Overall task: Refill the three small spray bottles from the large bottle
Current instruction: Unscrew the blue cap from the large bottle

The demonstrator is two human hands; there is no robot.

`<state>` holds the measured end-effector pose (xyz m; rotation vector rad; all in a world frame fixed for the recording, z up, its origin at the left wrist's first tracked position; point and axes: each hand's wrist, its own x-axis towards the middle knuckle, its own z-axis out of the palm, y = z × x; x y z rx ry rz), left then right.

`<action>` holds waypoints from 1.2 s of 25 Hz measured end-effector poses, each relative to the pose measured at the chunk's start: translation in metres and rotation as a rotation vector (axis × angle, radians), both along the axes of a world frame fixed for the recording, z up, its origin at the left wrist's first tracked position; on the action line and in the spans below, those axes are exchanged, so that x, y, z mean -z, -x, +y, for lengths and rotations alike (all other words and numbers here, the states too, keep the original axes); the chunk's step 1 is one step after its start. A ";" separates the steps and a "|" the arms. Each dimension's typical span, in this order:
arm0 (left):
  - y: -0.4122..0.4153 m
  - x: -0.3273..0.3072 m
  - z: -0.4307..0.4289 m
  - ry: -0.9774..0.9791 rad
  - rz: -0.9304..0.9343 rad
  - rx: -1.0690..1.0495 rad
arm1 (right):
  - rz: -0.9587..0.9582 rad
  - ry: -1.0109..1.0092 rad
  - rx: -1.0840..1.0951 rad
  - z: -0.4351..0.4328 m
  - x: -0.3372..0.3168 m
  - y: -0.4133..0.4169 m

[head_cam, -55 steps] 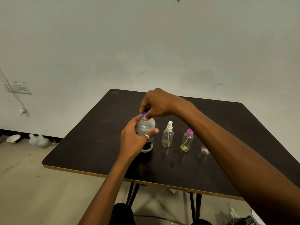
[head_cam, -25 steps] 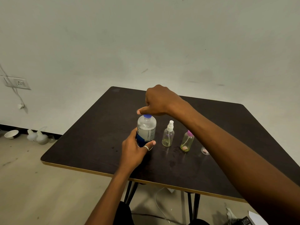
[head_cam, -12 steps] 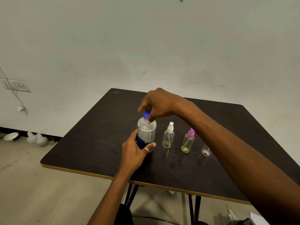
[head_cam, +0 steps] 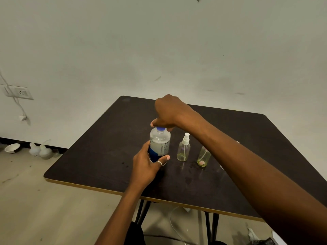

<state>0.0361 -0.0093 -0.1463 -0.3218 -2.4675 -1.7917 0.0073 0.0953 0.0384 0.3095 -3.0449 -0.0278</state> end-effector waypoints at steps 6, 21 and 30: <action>0.000 -0.001 0.000 0.000 -0.006 -0.008 | -0.032 -0.009 -0.127 0.006 -0.001 0.003; 0.000 -0.004 0.002 0.027 -0.026 0.003 | -0.162 0.098 -0.278 0.022 -0.002 0.005; 0.000 -0.003 0.000 0.030 -0.015 0.008 | -0.160 0.163 -0.271 0.029 -0.004 0.007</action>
